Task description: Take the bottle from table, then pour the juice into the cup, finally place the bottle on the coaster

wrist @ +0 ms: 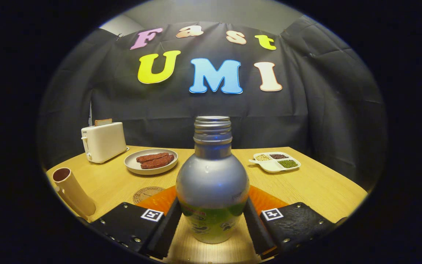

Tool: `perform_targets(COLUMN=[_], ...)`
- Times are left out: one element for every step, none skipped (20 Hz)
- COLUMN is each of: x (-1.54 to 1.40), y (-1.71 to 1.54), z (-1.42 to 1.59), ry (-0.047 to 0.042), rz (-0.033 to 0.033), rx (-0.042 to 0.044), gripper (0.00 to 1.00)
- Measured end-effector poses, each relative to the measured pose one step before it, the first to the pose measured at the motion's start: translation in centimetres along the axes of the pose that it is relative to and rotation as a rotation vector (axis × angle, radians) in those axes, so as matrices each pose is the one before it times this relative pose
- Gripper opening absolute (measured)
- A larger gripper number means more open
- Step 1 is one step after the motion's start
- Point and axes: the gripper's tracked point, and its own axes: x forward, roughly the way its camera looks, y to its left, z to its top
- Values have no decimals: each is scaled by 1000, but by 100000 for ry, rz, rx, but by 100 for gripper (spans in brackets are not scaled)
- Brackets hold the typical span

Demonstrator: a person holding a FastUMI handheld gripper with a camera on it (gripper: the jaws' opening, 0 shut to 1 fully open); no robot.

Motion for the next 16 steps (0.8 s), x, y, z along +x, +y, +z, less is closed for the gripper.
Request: perform_targets(x=[223, -163, 11, -97, -356, -393, -511, -401, -350, -291, -444, -436, -534, -411, -311, -239], y=[238, -97, -148, -423, 24, 87, -87, 99, 156, 234, 152, 229, 244, 297, 229, 445], z=[-202, 55, -28, 233, 486, 925, 734, 908, 868, 898, 881, 994, 887, 1031, 797, 738], ry=[1289, 1928, 3000, 2843, 1499, 10, -463, -549, -538, -338, -287, -464, -1209, -1140, -858, -314], rz=[495, -546, -1146, -2285, -239, -170, -554, 467, 875, 1133, 583, 620, 437, 459, 154, 1004], rx=[-220, -140, -396, -793, -1280, -1919, -2754, -2469, -1722, -1389, -1869, -2352, -2687, -3325, -3287, -3077], gripper=[82, 80, 79, 78, 78, 78, 78, 78, 78, 78, 78, 78, 78, 78, 78, 78])
